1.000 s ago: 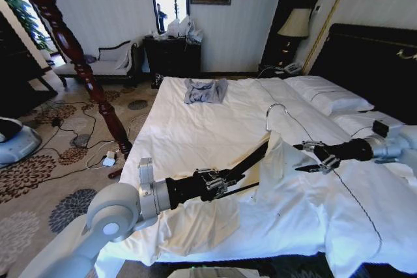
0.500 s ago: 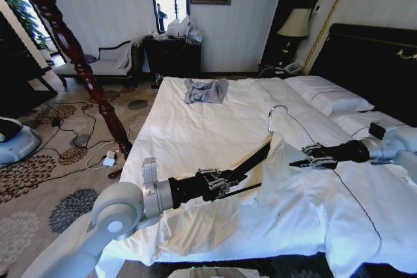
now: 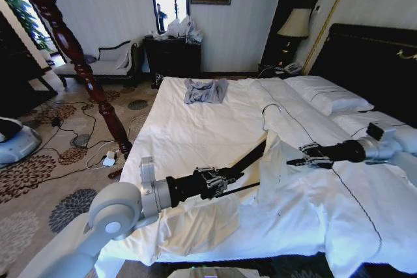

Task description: Pick up the clothes from the bed and hang them on the clothes hanger.

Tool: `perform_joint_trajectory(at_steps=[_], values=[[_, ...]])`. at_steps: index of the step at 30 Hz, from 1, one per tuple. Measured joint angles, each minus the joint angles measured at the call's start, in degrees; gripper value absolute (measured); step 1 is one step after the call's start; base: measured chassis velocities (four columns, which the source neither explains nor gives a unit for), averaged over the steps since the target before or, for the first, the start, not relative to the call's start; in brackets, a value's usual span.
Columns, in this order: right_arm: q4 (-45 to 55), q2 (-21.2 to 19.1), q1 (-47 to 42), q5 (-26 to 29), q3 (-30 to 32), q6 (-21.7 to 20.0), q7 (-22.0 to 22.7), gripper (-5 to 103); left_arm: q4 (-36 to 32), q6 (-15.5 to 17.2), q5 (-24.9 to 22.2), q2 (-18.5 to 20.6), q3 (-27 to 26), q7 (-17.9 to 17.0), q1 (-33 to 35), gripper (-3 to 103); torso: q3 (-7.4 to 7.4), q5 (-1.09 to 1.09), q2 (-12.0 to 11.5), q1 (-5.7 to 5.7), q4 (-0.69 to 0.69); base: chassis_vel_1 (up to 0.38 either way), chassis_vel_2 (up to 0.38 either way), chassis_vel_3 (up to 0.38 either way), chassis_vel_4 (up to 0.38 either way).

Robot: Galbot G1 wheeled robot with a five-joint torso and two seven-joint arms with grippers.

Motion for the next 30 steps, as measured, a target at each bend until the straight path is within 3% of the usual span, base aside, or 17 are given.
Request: perform_joint_trajectory(at_steps=[1, 5, 12, 14, 16, 20, 23, 25, 30], values=[[0.0, 0.0, 0.0, 0.0, 0.0, 0.0, 0.0, 23, 0.0, 0.0, 0.0, 0.0, 0.0, 0.0, 0.0, 18, 0.00, 0.00, 0.0, 0.00, 0.00, 0.000, 0.000, 0.000, 0.000], [0.0, 0.6, 0.4, 1.0, 0.6, 0.2, 0.0, 23, 0.0, 0.4, 0.6, 0.9, -2.6, -1.9, 1.4, 40, 0.00, 0.00, 0.0, 0.00, 0.01, 0.000, 0.000, 0.000, 0.000], [-0.1, 0.8, 0.1, 0.8, 0.8, 0.7, 0.0, 21, 0.0, 0.5, 1.2, 1.4, -5.5, -2.7, 3.0, 61, 0.00, 0.00, 0.0, 0.00, 0.00, 0.000, 0.000, 0.000, 0.000], [-0.1, 0.9, 0.1, 0.7, 0.8, 0.8, 0.0, 21, 0.0, 0.5, 2.0, 1.4, -6.0, -2.8, 3.9, 72, 0.00, 0.00, 0.0, 0.00, 0.00, 0.000, 0.000, 0.000, 0.000], [-0.1, 0.9, 0.1, 0.7, 0.8, 0.8, 0.1, 21, 0.0, 0.5, 2.6, 1.4, -6.2, -2.8, 4.3, 72, 0.00, 0.00, 0.0, 0.00, 0.00, 0.000, 0.000, 0.000, 0.000], [-0.4, 0.8, 0.3, 0.7, 0.7, 1.1, 0.3, 19, 0.1, -0.2, 3.3, 0.7, -9.4, -2.7, 4.6, 94, 0.00, 0.00, 0.0, 0.00, 0.00, 0.000, 0.000, 0.000, 0.000], [-0.5, 0.8, 0.3, 0.0, 0.7, 1.5, 0.3, 19, 0.1, -0.9, 2.6, -1.0, -13.6, -3.0, 4.1, 99, 0.00, 0.00, 0.0, 0.00, 0.00, 0.000, 0.000, 0.000, 0.000], [-0.3, 0.8, 0.2, -0.9, 0.7, 2.0, 0.1, 19, 0.1, -1.6, 1.2, -2.9, -18.0, -4.4, 3.8, 100, 0.00, 0.00, 0.0, 0.00, -0.01, 0.000, 0.000, 0.000, 0.000], [-0.3, 1.0, 0.1, -2.8, 0.7, 2.5, -0.4, 19, 0.7, -2.3, -1.3, -5.2, -22.9, -6.8, 4.3, 100, 0.00, 0.00, 0.0, 0.00, 0.00, 0.000, 0.000, 0.000, 0.000]])
